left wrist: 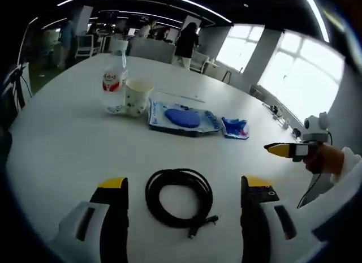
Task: Arrange the tabletop items into an orderly group along one side of the table until the central work area is clear of visible clutter.
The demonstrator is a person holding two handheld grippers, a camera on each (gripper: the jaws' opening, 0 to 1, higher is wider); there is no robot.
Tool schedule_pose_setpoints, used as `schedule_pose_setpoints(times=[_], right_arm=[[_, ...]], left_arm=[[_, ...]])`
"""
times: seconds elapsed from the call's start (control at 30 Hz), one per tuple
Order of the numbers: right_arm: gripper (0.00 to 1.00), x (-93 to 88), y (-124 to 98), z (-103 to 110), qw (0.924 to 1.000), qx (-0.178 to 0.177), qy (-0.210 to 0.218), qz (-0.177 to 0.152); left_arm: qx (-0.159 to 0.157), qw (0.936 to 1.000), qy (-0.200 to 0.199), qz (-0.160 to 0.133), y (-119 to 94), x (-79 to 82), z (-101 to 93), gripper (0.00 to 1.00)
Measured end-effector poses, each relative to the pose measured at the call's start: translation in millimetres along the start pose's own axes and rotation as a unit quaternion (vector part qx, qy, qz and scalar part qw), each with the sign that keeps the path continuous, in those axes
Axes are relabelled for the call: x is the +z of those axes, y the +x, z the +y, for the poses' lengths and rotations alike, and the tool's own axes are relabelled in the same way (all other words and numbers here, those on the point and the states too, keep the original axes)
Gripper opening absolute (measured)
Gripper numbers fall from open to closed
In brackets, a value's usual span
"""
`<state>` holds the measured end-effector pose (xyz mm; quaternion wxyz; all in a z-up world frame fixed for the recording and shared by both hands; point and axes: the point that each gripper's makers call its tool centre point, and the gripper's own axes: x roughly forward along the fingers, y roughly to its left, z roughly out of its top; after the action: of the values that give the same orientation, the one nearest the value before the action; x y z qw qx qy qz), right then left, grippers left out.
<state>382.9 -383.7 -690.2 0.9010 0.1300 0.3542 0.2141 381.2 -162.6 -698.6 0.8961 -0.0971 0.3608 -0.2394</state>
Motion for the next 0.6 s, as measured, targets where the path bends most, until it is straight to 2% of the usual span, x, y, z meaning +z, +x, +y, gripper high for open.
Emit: schedule_pose_setpoints(times=[0.2,0.3,0.6], right_arm=[[0.48,-6.0,18,26,0.9994,0.025,-0.013,0.021],[0.46,-8.8,27,39,0.9985,0.039,-0.021,0.034],[0.43,-12.9,51,62,0.9958,0.061,-0.032,0.061]], left_arm=[[0.016,0.9997,-0.014,0.013,-1,-12.1,11.1,0.78],[0.023,0.9994,-0.024,0.013,-1,-13.1,16.0,0.76],[0.033,0.9984,-0.043,0.018,4,-13.9,26.5,0.73]])
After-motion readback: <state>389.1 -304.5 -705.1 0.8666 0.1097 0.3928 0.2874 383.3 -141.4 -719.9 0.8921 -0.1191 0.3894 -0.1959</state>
